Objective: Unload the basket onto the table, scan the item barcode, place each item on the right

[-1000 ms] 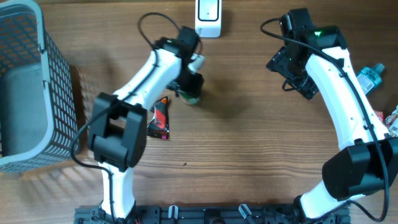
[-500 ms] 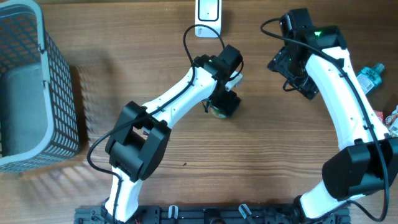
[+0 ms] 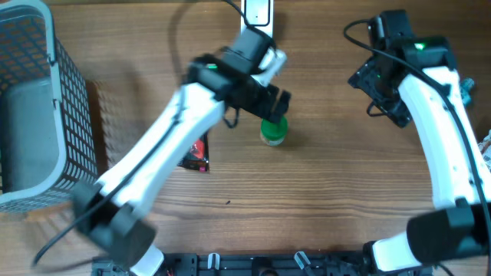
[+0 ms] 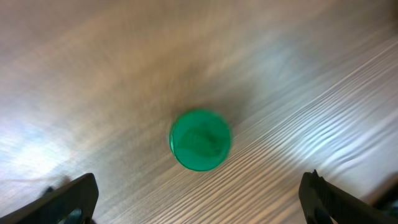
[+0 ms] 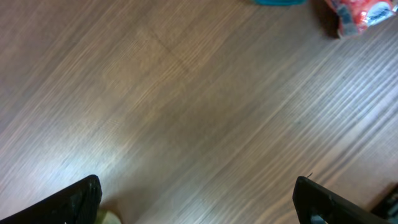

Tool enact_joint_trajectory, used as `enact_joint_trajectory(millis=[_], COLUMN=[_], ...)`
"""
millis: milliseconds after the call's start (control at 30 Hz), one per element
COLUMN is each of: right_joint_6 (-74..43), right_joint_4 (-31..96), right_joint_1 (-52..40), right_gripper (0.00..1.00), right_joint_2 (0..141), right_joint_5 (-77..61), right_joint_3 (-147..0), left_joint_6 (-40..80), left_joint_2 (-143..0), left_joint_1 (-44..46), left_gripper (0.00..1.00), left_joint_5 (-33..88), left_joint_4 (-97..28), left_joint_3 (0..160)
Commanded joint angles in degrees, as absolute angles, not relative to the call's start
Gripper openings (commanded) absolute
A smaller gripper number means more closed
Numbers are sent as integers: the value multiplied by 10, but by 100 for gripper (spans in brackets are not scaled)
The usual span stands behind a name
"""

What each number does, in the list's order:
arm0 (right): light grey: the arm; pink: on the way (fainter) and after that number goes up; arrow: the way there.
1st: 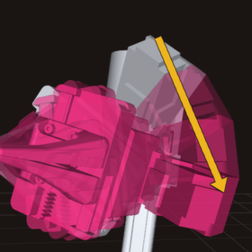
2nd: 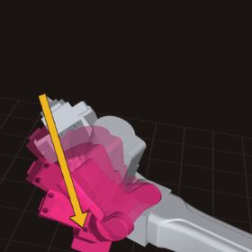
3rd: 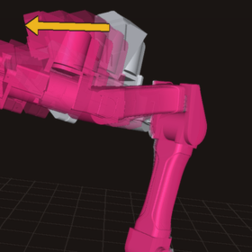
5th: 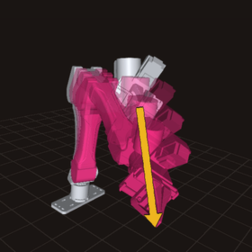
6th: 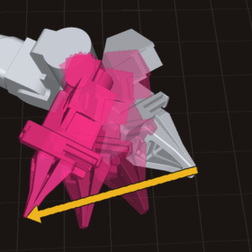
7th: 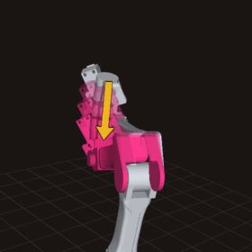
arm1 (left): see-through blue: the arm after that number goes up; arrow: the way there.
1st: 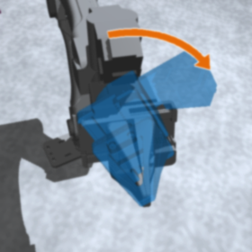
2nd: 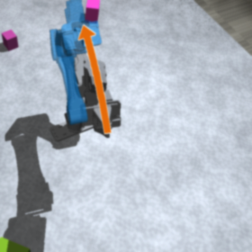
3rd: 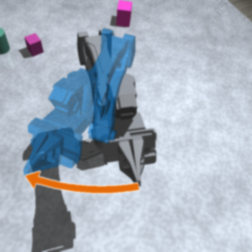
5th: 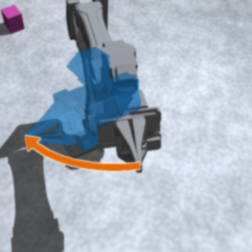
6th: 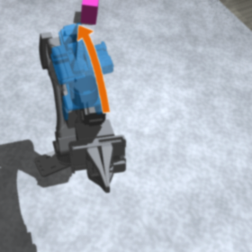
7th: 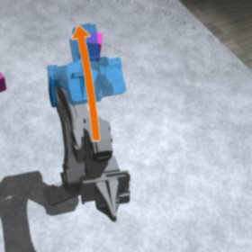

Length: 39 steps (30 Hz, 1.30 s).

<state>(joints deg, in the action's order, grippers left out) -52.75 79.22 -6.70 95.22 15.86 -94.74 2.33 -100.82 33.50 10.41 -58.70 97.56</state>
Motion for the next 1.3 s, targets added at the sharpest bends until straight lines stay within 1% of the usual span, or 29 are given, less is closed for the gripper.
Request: enact_joint_trajectory(millis=[0, 67, 133, 200, 300, 367, 400, 433, 467, 500, 533, 600, 667, 733, 833, 900, 1000, 1133, 1267], right_joint_6=[-526, -554, -556, -554, -542, -585, -623, -709, -811, -962, -1049, -1187, -1185, -1185, -1185, -1185, -1185, -1185, -1185], right_joint_4=[832, 866, 859, 822, 752, 696, 684, 693, 725, 779, 805, 814, 751, 658, 594, 599, 606, 605, 635], right_joint_1=[-68, -73, -82, -96, -127, -155, -168, -185, -202, -227, -245, -283, -308, -321, -317, -308, -294, -290, -290], right_gripper=[99, 99, 100, 100, 100, 100, 100, 100, 100, 100, 100, 100, 100, 96, 95, 93, 93, 93, 93], right_joint_2=[934, 940, 942, 942, 942, 945, 947, 950, 954, 963, 971, 988, 1008, 1046, 1112, 1148, 1181, 1181, 1181], right_joint_5=[88, 43, -56, -137, -152, -222, -233, -223, -210, -198, -197, -195, -186, -233, -258, -270, -277, -235, -170], right_joint_3=[-951, -951, -951, -951, -951, -951, -951, -951, -951, -951, -951, -951, -951, -951, -951, -951, -951, -952, -952], left_joint_6=[132, 197, 204, 203, 198, 198, 198, 198, 198, 198, 198, 198, 198, 198, 198, 198, 198, 198, 198], left_joint_2=[-896, -856, -838, -836, -840, -842, -842, -842, -842, -842, -842, -843, -843, -844, -848, -849, -853, -862, -876], left_joint_1=[272, 203, 138, 93, 43, 22, 17, 13, 11, 10, 10, 10, 10, 10, 10, 10, 10, 10, 10], left_gripper=[100, 100, 100, 100, 100, 100, 100, 100, 100, 100, 100, 100, 100, 100, 100, 100, 100, 100, 100], left_joint_5=[74, 30, 27, 27, 27, 27, 27, 27, 27, 27, 27, 27, 27, 27, 20, 20, 20, 20, 20], left_joint_4=[-593, -611, -623, -634, -644, -644, -644, -643, -639, -637, -637, -638, -642, -653, -672, -676, -676, -676, -677], left_joint_3=[996, 996, 996, 996, 996, 996, 996, 996, 996, 996, 996, 996, 995, 992, 992, 992, 992, 992, 992])
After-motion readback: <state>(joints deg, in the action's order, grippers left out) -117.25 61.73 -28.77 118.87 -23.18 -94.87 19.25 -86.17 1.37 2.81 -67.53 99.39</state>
